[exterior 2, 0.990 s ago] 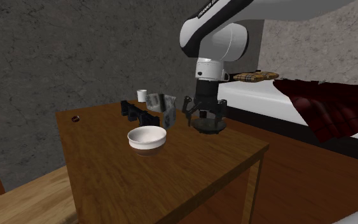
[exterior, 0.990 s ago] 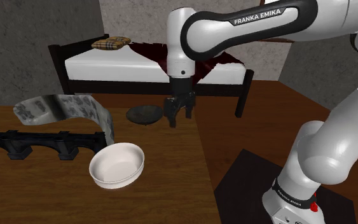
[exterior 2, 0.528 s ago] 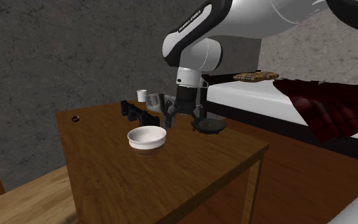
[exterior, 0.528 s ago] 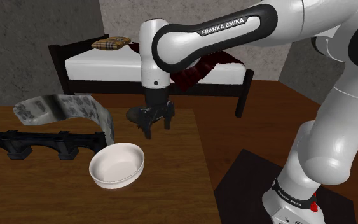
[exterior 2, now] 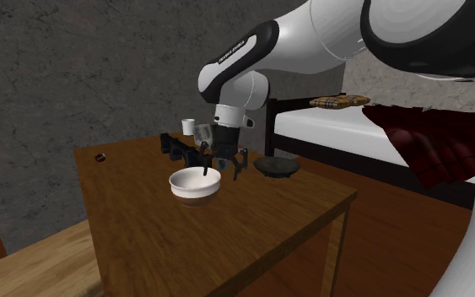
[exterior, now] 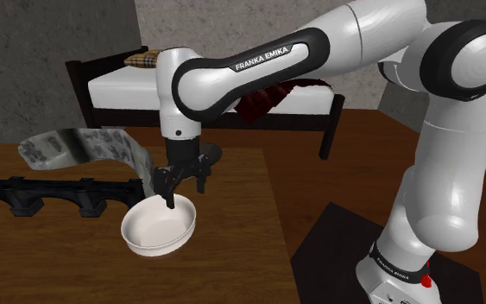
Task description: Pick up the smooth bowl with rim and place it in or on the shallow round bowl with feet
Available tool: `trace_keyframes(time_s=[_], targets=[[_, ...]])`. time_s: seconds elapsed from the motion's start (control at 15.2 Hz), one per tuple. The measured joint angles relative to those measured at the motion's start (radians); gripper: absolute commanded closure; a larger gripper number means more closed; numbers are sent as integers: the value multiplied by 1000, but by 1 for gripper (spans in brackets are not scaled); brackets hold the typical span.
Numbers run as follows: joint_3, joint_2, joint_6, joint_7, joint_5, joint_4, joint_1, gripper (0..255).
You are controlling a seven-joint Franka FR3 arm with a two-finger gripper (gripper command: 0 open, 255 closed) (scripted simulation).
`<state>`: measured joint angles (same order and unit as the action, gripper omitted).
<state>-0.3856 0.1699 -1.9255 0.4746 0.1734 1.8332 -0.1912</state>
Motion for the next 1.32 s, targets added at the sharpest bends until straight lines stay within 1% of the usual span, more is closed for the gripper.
trace_keyframes(time_s=[0.4, 0.73, 0.79, 1.32], targets=[[-5, 15, -68, 2, 0, 52, -9, 0], [-5, 17, -72, 3, -1, 54, -10, 0], [-5, 17, -72, 3, -1, 54, -10, 255], [-5, 16, -71, 3, -1, 53, -10, 255]])
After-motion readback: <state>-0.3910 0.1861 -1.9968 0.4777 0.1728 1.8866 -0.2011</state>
